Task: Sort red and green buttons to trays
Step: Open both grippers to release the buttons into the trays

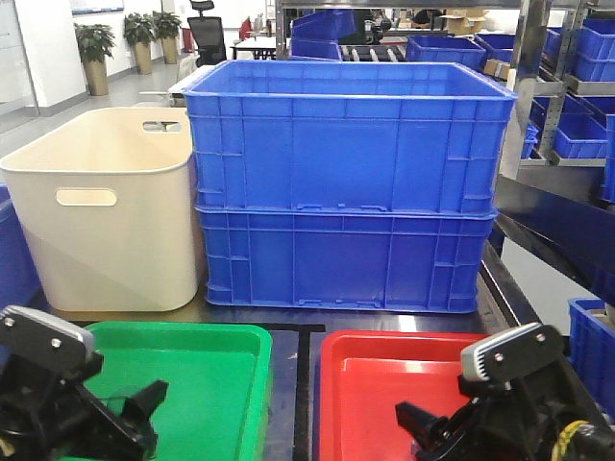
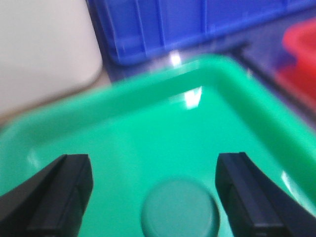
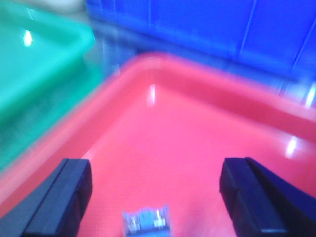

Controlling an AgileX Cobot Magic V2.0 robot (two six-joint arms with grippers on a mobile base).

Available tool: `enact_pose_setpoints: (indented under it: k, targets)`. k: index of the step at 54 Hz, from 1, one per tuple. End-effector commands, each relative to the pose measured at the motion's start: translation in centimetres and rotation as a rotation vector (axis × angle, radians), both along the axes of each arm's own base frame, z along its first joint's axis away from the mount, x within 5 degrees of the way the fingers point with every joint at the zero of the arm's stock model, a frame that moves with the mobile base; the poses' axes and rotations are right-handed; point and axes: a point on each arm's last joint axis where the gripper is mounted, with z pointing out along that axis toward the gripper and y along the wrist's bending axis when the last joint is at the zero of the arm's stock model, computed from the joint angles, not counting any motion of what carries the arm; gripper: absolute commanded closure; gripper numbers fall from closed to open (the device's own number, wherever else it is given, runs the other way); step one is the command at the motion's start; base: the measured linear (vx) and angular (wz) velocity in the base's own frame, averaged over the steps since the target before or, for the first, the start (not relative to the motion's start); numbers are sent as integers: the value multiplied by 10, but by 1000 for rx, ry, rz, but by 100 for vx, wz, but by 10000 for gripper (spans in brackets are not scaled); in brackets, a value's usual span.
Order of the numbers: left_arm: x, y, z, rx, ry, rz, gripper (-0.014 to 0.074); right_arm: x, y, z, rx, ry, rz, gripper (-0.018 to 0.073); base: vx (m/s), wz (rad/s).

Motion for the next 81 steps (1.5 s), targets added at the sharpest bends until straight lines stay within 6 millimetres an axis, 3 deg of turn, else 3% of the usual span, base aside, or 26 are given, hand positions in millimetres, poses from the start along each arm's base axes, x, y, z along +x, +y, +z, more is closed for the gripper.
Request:
enact_pose_setpoints:
  k: [1, 9, 14, 28, 34, 43, 63, 73, 81]
  targets:
    - [-10, 4, 48, -89, -227, 8, -1, -9, 2, 38, 89, -143, 32, -2, 0, 0]
    - [-40, 15, 84, -192, -333, 13, 24, -34, -6, 71, 177, -243, 17, 16, 0, 0]
    - [-62, 23, 98, -263, -387, 15, 31, -50, -10, 82, 165, -306, 30, 25, 0, 0]
    - [-130, 48, 79, -278, -414, 1, 31, -105, -25, 65, 87, -388, 57, 31, 0, 0]
    - [-148, 54, 79, -297, -465, -3, 31, -115, -28, 60, 91, -403, 56, 31, 0, 0]
    - [-158, 58, 83, -312, -504, -7, 31, -117, -30, 59, 84, -399, 43, 31, 0, 0]
    - [-158, 58, 83, -311, -501, -7, 31, -116, -30, 58, 81, -395, 38, 31, 0, 0]
    - [-162, 62, 74, -292, -502, 19, 34, -116, -30, 58, 81, -395, 38, 31, 0, 0]
    - [-178, 76, 51, -270, -496, 120, 85, -116, -30, 58, 81, -395, 38, 31, 0, 0]
